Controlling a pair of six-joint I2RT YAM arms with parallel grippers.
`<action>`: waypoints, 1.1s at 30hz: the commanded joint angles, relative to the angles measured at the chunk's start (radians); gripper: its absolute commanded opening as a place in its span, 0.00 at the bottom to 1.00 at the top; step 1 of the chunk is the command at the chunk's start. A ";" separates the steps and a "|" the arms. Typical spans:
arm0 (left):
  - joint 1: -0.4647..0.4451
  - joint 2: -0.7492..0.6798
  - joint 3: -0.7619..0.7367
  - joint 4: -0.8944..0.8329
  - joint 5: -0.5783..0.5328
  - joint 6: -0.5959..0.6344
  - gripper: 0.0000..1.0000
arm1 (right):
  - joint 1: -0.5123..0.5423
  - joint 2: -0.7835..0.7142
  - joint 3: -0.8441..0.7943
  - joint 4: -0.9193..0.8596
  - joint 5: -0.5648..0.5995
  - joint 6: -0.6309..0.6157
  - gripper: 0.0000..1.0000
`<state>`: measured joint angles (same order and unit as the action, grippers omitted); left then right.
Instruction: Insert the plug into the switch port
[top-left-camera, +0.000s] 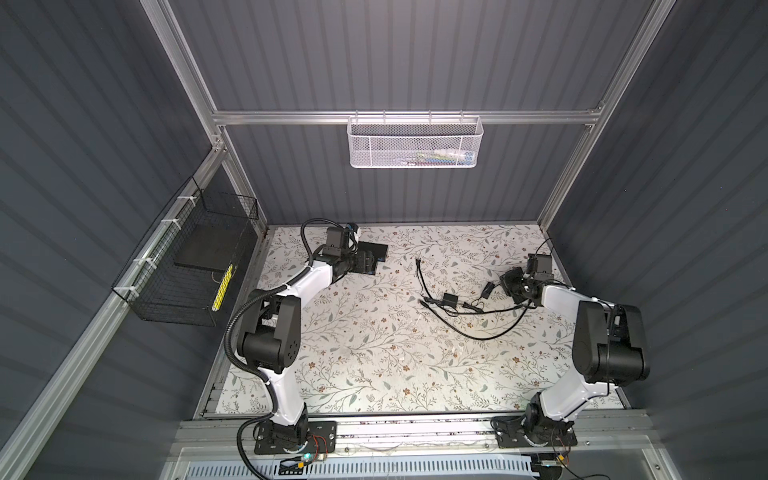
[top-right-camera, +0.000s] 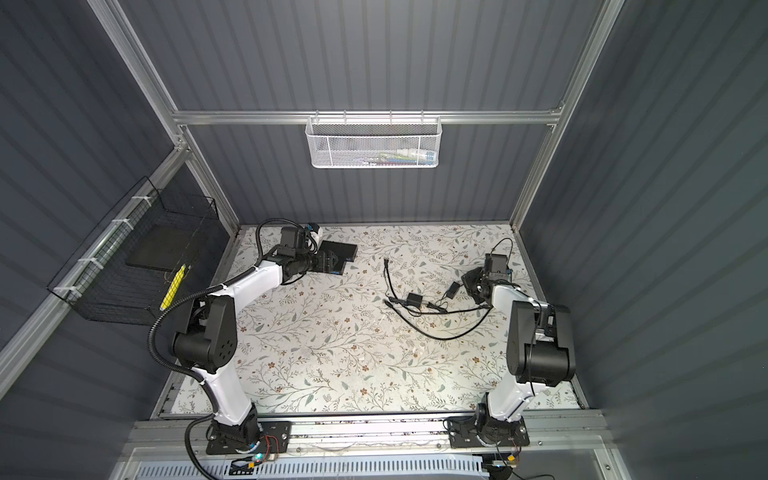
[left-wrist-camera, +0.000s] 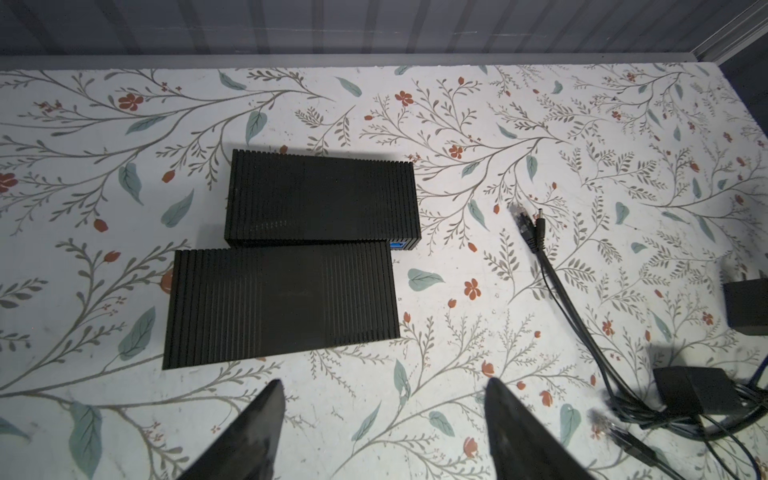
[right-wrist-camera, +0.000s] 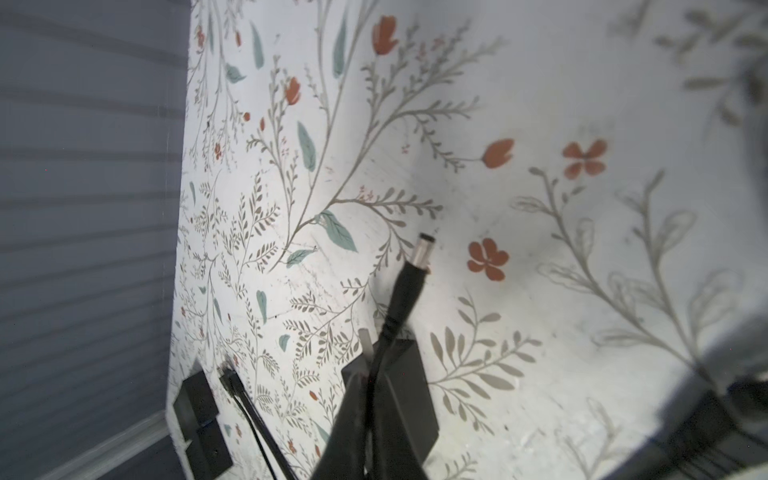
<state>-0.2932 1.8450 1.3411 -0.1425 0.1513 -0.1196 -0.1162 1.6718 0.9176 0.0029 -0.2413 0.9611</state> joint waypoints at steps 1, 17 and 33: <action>-0.003 -0.052 -0.011 -0.019 0.034 0.020 0.76 | -0.004 -0.039 0.045 -0.077 -0.035 -0.155 0.01; -0.007 -0.168 -0.047 0.007 0.296 0.025 0.77 | 0.004 -0.285 0.181 -0.280 -0.229 -0.549 0.00; -0.009 -0.245 -0.136 0.098 0.390 -0.018 0.77 | 0.410 -0.124 0.482 -0.726 0.289 -0.885 0.00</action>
<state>-0.2943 1.6627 1.2243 -0.0513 0.5098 -0.1425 0.2409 1.5021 1.3998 -0.6289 -0.1486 0.1368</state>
